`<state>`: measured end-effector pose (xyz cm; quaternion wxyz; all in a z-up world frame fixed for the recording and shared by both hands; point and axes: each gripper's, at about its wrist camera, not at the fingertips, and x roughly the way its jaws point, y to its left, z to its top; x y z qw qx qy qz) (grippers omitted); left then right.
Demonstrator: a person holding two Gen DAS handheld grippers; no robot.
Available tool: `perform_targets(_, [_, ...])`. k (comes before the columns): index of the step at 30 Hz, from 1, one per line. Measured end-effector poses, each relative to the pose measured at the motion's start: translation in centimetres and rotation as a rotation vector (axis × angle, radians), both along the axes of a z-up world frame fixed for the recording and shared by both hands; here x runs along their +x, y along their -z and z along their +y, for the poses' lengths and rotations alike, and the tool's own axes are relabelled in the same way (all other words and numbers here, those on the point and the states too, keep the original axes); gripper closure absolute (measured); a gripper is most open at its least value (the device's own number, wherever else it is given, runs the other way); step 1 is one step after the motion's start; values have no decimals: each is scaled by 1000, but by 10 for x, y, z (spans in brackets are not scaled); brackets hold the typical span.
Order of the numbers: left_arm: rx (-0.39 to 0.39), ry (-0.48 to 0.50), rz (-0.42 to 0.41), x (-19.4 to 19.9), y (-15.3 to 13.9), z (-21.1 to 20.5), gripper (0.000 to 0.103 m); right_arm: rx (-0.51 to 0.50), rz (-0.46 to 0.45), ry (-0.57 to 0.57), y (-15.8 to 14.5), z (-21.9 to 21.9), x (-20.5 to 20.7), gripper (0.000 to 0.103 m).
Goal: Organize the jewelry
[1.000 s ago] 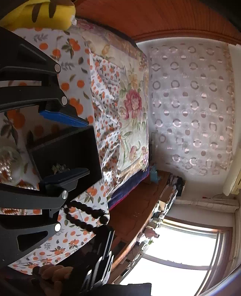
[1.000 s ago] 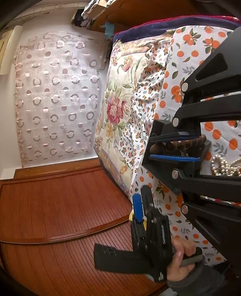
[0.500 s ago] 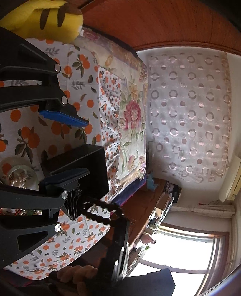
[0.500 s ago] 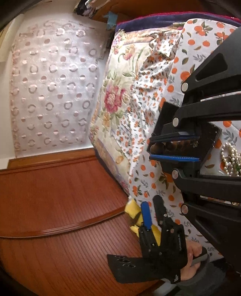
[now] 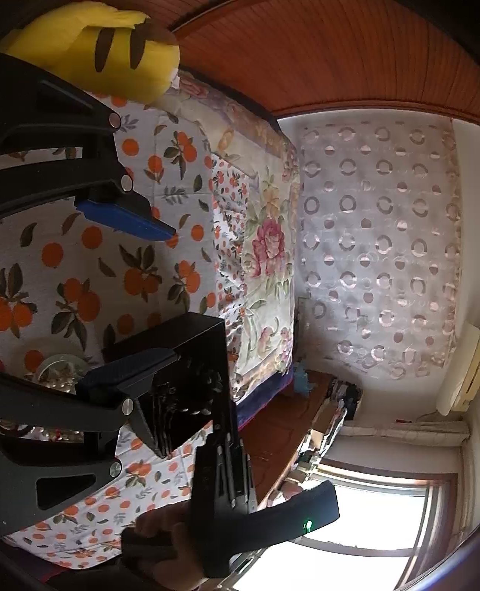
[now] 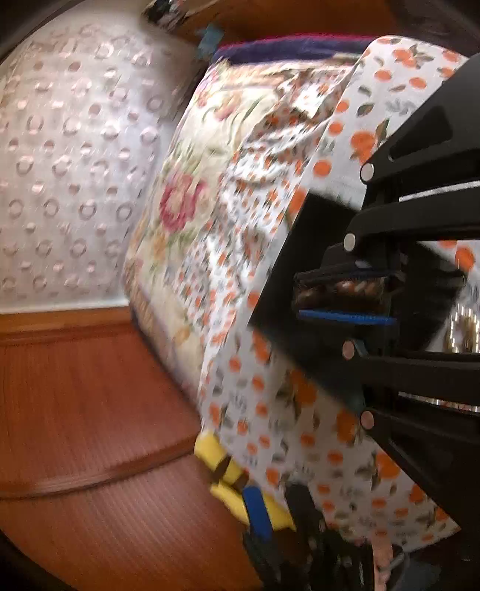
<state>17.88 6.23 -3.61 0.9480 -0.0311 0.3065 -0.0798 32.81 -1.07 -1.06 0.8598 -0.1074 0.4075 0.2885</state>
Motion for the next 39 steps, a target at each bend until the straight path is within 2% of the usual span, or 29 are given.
perform_targets(1, [-1, 4, 3, -2, 2, -1, 45, 1, -9, 11, 0, -5, -1, 75])
perform_targets(2, [-3, 9, 6, -4, 3, -2, 45, 5, -22, 26, -1, -12, -3, 66])
perform_targets(3, [-6, 12, 10, -5, 5, -3, 45, 11, -32, 37, -2, -19, -5, 64])
perform_targets(11, [-5, 40, 74, -18, 29, -21, 45, 103, -127, 133, -21, -73, -62, 63])
perform_targets(15, [14, 60, 98, -25, 38, -35, 45, 91, -163, 161, -17, -84, -94, 63])
perform_targets(16, [20, 66, 100, -27, 38, -39, 39, 92, -167, 169, -15, -88, -102, 63])
perform_targets(17, [27, 73, 100, -30, 40, -43, 27, 96, -169, 175, -12, -91, -110, 63])
perform_targets(21, [29, 84, 95, -39, 42, -53, 25, 109, -151, 185, 5, -98, -135, 63])
perform_targets(23, [32, 86, 105, -40, 45, -58, 18, 120, -126, 198, 17, -102, -147, 63])
perform_targets(25, [45, 97, 130, -39, 50, -63, 16, 129, -105, 215, 28, -107, -156, 54])
perform_targets(26, [53, 102, 143, -39, 53, -65, 14, 130, -101, 221, 34, -108, -160, 44])
perform_targets(27, [61, 105, 156, -38, 56, -67, 14, 123, -101, 230, 39, -110, -164, 41])
perform_targets(32, [79, 106, 190, -39, 65, -76, 14, 138, -67, 265, 59, -114, -182, 41])
perform_targets(39, [96, 130, 222, -29, 66, -88, 14, 114, -118, 257, 60, -110, -198, 41])
